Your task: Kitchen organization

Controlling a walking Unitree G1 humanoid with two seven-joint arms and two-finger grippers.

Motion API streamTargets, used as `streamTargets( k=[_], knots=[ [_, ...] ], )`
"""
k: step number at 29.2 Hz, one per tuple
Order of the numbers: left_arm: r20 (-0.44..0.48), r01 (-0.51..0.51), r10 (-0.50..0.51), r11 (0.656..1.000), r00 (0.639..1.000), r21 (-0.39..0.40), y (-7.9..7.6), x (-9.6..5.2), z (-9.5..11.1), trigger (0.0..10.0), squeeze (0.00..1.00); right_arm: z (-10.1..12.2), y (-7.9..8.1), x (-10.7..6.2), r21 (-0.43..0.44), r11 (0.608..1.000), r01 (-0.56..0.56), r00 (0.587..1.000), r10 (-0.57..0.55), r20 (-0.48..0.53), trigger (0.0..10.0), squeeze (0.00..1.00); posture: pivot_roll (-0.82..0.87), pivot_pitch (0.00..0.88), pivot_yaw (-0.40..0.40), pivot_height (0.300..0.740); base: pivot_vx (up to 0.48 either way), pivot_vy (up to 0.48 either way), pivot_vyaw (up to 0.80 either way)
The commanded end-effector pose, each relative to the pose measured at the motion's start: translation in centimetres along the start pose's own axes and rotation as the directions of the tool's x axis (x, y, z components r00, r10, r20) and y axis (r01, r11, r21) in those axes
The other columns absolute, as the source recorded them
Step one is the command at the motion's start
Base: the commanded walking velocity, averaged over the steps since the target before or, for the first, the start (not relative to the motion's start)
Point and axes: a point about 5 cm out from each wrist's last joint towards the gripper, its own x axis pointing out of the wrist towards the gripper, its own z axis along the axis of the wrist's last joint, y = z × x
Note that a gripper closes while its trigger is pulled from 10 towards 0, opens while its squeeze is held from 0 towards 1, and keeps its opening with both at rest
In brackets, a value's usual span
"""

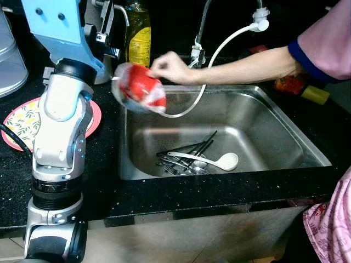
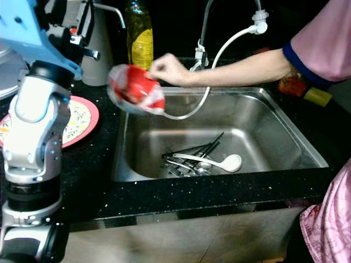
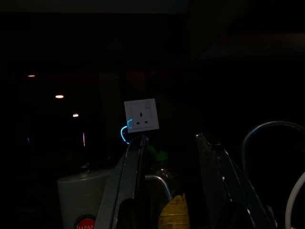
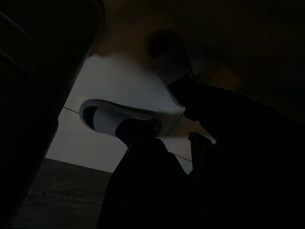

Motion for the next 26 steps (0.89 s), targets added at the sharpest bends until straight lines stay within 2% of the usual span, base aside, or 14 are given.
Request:
streamTargets(
  k=[1, 26],
  knots=[
    [-0.002, 0.019, -0.019, 1.000, 1.000, 0.005, -0.36, -0.12, 0.05, 10.0, 0.00, -0.02, 0.18, 0.01, 0.006, 1.000, -0.007, 1.000, 0.007, -0.007, 10.0, 0.00, 0.23, 0.000, -0.056, 0.740, 0.000, 0.000, 0.00],
    [-0.003, 0.027, -0.027, 1.000, 1.000, 0.008, -0.43, -0.11, -0.01, 10.0, 0.00, -0.01, 0.32, 0.01, 0.008, 1.000, -0.009, 1.000, 0.009, -0.007, 10.0, 0.00, 0.23, 0.000, -0.052, 0.740, 0.000, 0.000, 0.00]
  ],
)
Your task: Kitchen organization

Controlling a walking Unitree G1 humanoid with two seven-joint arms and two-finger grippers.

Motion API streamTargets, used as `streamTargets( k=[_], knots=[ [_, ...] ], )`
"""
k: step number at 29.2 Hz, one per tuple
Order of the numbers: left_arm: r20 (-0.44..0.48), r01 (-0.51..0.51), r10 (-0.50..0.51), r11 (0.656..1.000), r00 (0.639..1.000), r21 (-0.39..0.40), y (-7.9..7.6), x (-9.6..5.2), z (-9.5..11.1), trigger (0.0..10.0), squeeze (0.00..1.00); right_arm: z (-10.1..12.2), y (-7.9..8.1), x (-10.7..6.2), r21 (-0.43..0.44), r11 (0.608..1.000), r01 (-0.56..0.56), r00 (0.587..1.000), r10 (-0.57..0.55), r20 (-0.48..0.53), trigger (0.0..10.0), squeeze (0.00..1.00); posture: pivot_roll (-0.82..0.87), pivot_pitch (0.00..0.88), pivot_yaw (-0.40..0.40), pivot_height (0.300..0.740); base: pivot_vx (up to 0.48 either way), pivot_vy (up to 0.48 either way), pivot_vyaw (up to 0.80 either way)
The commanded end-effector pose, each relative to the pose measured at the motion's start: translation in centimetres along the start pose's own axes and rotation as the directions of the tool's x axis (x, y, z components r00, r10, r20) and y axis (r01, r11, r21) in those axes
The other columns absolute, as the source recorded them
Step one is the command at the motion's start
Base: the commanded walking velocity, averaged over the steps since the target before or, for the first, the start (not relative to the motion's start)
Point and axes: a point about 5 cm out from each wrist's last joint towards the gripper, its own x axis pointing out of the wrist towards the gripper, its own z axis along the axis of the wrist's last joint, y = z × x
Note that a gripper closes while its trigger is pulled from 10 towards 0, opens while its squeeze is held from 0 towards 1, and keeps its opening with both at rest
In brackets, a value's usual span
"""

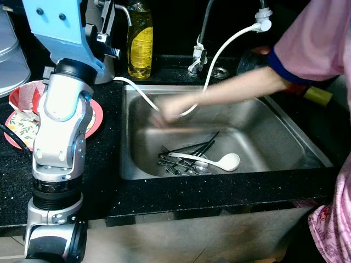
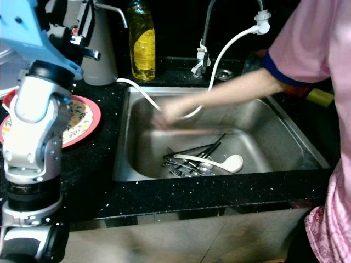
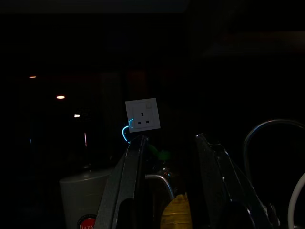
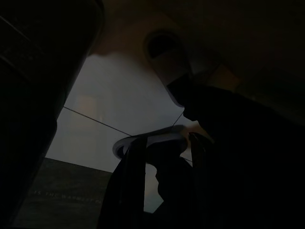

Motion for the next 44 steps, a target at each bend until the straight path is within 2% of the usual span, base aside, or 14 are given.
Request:
streamTargets(
  k=[1, 44],
  knots=[
    [-0.004, 0.020, -0.020, 1.000, 1.000, 0.001, -0.33, -0.14, -0.02, 10.0, 0.00, -0.14, 0.30, -0.01, 0.005, 1.000, -0.011, 1.000, 0.011, -0.006, 10.0, 0.00, 0.23, 0.000, -0.052, 0.740, 0.000, 0.000, 0.00],
    [-0.012, 0.030, -0.030, 1.000, 0.999, 0.005, -0.55, -0.29, -0.31, 10.0, 0.00, 0.00, 0.06, 0.00, 0.000, 1.000, -0.008, 1.000, 0.008, -0.003, 10.0, 0.00, 0.24, 0.000, -0.055, 0.740, 0.000, 0.000, 0.00]
  ],
)
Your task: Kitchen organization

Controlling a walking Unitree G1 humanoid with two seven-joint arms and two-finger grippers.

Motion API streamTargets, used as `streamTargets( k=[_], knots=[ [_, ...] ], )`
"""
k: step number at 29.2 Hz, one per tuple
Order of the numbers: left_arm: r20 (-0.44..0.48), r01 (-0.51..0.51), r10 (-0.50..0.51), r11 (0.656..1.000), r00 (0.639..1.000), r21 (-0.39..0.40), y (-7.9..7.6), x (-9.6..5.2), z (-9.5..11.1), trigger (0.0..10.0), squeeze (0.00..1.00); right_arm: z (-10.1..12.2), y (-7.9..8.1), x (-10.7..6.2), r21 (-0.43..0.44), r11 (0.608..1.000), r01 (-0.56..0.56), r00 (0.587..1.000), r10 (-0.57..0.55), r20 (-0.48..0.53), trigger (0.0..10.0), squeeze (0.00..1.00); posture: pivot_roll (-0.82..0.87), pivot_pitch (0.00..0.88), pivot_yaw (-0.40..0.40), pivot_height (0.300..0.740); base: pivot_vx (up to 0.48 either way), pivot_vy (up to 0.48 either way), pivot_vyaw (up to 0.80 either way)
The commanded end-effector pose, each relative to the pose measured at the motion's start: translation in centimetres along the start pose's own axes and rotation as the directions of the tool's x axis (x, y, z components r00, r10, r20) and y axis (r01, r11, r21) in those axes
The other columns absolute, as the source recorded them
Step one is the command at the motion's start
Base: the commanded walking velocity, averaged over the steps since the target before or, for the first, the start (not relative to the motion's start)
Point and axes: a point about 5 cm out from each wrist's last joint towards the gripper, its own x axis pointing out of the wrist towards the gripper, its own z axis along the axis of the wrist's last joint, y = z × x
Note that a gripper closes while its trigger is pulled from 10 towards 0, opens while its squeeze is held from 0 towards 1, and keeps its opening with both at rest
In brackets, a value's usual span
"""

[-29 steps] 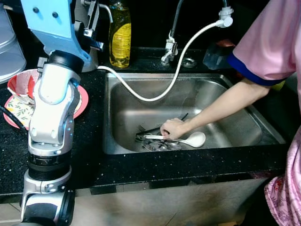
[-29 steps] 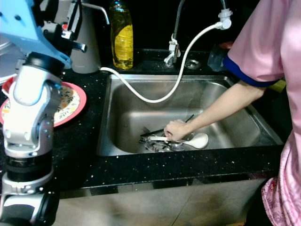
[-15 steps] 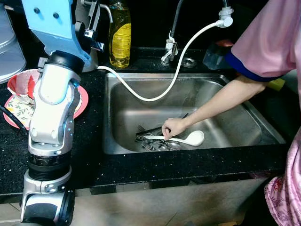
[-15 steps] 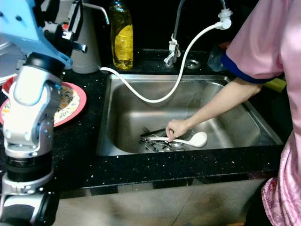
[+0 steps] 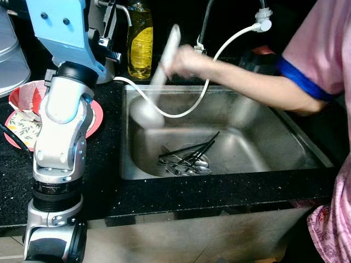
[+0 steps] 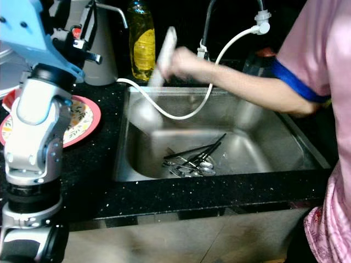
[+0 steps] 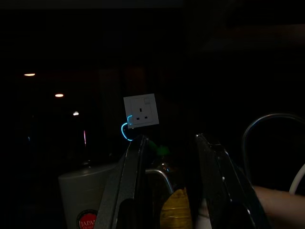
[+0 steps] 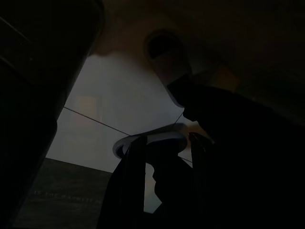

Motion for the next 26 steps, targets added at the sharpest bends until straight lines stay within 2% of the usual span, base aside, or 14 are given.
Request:
streamTargets(
  k=[1, 26],
  knots=[
    [0.003, 0.020, -0.020, 1.000, 1.000, 0.000, -0.46, -0.04, 0.04, 10.0, 0.00, -0.04, 0.10, 0.00, 0.002, 1.000, -0.008, 1.000, 0.008, -0.004, 10.0, 0.00, 0.24, 0.000, -0.056, 0.740, 0.000, 0.000, 0.00],
    [0.003, 0.020, -0.020, 1.000, 1.000, 0.005, -0.43, -0.05, 0.04, 10.0, 0.00, 0.09, 0.18, 0.02, 0.002, 1.000, -0.009, 1.000, 0.009, -0.002, 10.0, 0.00, 0.24, 0.000, -0.055, 0.740, 0.000, 0.000, 0.00]
  ],
)
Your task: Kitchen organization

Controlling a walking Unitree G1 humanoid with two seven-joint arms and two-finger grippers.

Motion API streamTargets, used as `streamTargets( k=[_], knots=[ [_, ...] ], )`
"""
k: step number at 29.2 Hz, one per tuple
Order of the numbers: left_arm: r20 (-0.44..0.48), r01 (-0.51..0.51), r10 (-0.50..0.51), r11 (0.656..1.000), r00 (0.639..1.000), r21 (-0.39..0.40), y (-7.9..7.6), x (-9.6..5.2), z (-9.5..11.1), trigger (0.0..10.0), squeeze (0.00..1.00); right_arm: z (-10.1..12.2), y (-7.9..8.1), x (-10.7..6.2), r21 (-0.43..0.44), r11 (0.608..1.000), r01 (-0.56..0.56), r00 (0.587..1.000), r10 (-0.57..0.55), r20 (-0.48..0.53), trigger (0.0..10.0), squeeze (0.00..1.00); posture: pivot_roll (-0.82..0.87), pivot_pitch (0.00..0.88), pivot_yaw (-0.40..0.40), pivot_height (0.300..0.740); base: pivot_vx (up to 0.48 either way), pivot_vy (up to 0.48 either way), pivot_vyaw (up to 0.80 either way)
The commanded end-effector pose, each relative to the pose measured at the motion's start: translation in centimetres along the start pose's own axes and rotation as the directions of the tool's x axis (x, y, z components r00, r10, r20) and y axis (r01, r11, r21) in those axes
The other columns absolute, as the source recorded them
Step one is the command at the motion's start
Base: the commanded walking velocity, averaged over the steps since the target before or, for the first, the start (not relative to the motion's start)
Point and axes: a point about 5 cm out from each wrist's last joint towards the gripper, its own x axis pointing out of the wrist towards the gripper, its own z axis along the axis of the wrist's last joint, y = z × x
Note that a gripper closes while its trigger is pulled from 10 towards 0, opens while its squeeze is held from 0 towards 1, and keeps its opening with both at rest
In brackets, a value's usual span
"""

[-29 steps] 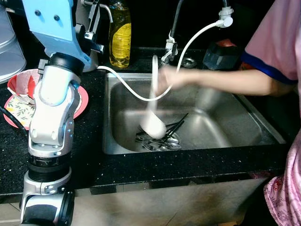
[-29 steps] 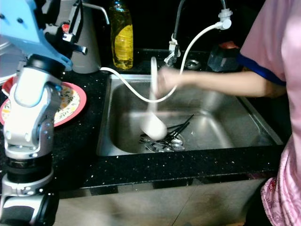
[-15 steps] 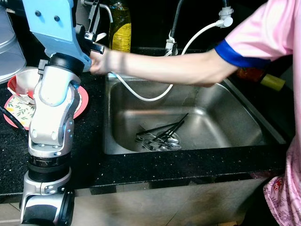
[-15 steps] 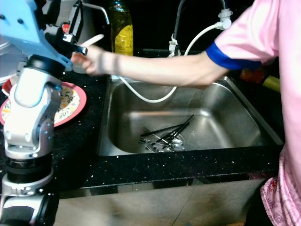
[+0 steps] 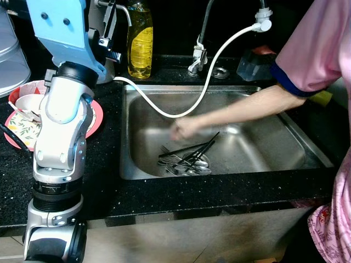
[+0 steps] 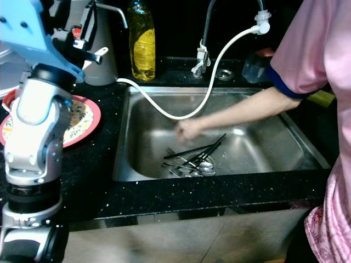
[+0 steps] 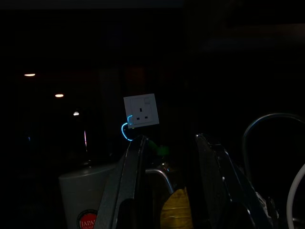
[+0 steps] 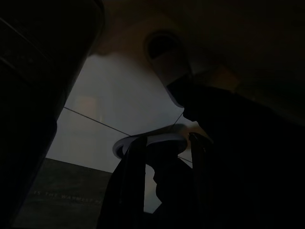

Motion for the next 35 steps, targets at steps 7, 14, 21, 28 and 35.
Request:
streamTargets(
  k=[7, 14, 21, 28, 35],
  knots=[
    [0.004, 0.021, -0.021, 1.000, 1.000, 0.001, -0.48, -0.04, 0.04, 10.0, 0.00, 0.05, 0.18, 0.01, 0.003, 1.000, -0.009, 1.000, 0.009, -0.003, 10.0, 0.00, 0.24, 0.000, -0.054, 0.740, 0.000, 0.000, 0.00],
    [0.002, 0.022, -0.022, 1.000, 1.000, 0.001, -0.49, -0.03, 0.00, 10.0, 0.00, 0.03, 0.22, 0.01, 0.003, 1.000, -0.010, 1.000, 0.010, -0.004, 10.0, 0.00, 0.24, 0.000, -0.054, 0.740, 0.000, 0.000, 0.00],
    [-0.002, 0.020, -0.020, 1.000, 1.000, -0.004, -0.50, -0.09, -0.13, 10.0, 0.00, 0.00, 0.18, 0.01, 0.004, 1.000, -0.009, 1.000, 0.009, -0.004, 10.0, 0.00, 0.24, 0.000, -0.054, 0.740, 0.000, 0.000, 0.00],
    [-0.006, 0.018, -0.018, 1.000, 1.000, -0.001, -0.41, -0.12, -0.31, 10.0, 0.00, -0.06, 0.15, 0.00, 0.004, 1.000, -0.009, 1.000, 0.009, -0.006, 10.0, 0.00, 0.23, 0.000, -0.055, 0.740, 0.000, 0.000, 0.00],
    [-0.012, 0.014, -0.014, 1.000, 1.000, -0.008, -0.39, -0.18, -0.44, 10.0, 0.00, -0.10, 0.15, 0.00, 0.004, 1.000, -0.009, 1.000, 0.009, -0.007, 10.0, 0.00, 0.23, 0.000, -0.055, 0.740, 0.000, 0.000, 0.00]
  ],
)
